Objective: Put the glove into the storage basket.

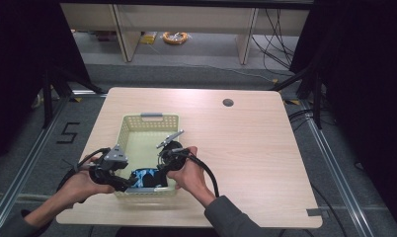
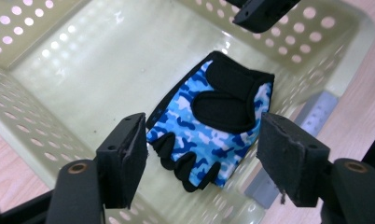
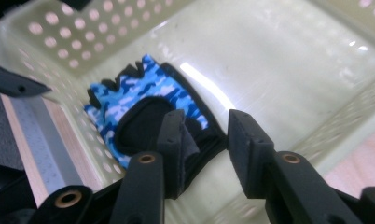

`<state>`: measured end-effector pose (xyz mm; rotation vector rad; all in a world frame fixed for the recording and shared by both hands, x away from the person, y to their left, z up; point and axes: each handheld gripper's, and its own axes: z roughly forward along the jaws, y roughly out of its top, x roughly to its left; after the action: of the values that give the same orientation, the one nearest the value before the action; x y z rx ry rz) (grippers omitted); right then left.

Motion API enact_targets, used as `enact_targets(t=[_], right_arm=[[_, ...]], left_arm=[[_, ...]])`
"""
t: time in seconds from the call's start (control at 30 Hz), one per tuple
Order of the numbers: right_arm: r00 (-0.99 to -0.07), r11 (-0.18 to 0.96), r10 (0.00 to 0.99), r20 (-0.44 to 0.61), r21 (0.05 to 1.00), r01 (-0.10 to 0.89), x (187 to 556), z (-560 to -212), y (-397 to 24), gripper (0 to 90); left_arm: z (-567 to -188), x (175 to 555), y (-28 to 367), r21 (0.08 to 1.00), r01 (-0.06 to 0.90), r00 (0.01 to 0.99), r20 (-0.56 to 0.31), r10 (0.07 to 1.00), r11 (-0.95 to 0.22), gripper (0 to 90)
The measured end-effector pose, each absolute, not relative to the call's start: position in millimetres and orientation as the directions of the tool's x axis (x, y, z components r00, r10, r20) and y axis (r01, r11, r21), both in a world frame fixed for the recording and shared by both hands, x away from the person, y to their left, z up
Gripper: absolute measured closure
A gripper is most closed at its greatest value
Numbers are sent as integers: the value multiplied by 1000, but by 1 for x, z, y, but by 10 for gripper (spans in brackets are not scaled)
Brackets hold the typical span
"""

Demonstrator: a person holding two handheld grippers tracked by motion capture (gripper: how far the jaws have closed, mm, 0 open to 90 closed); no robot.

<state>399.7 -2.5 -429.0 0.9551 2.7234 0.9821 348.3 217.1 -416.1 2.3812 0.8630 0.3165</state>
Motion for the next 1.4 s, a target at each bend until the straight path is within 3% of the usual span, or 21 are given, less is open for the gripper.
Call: enact_targets(t=[0.27,0.5,1.4], right_arm=[[-782,536,608,136,657,530,395,-416,-20,538],[-808,541,584,77,706,458,390,-414,-39,475],[-751,383,636,179,772,508,371,-405,-112,423]], left_arm=[[-417,338,215,675,507,736,-16,677,-536,268],[-418,333,214,710,490,752,-51,657,-506,243],[-419,315,197,798,463,747,-118,654,-385,223]])
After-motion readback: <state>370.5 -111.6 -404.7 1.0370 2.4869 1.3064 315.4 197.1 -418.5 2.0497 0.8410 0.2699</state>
